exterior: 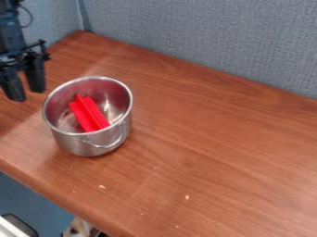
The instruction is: Move the red object from the metal pot to the table
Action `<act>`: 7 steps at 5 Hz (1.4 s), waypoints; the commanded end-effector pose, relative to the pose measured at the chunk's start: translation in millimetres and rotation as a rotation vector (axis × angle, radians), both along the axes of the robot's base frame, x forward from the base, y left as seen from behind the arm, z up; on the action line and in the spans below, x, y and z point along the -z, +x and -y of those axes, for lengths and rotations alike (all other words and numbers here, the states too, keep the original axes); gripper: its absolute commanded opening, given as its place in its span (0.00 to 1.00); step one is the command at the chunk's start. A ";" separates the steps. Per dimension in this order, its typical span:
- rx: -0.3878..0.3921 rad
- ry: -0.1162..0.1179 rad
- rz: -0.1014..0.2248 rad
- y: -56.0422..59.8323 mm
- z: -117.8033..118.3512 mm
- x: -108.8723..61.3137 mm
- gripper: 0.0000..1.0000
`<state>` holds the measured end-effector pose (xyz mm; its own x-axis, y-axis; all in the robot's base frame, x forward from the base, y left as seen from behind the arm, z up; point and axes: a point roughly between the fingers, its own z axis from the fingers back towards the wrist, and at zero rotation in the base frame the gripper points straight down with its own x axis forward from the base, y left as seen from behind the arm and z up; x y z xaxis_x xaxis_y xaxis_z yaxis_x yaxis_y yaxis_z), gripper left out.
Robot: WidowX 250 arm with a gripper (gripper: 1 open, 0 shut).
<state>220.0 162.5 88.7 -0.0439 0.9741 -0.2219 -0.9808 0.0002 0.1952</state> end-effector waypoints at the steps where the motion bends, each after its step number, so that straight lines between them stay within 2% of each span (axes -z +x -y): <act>1: -0.022 0.032 0.056 7.5 22.0 -18.0 0.00; 2: -0.014 0.020 0.068 7.3 29.3 -13.5 1.00; 3: -0.036 0.019 0.068 7.5 32.5 -3.7 1.00; 4: -0.049 0.000 0.088 9.4 38.7 -1.3 1.00; 5: -0.012 -0.026 0.111 20.7 38.5 -8.5 1.00; 6: 0.044 -0.067 0.150 31.7 38.6 -11.2 1.00; 7: 0.026 -0.063 0.169 29.1 42.5 -8.1 1.00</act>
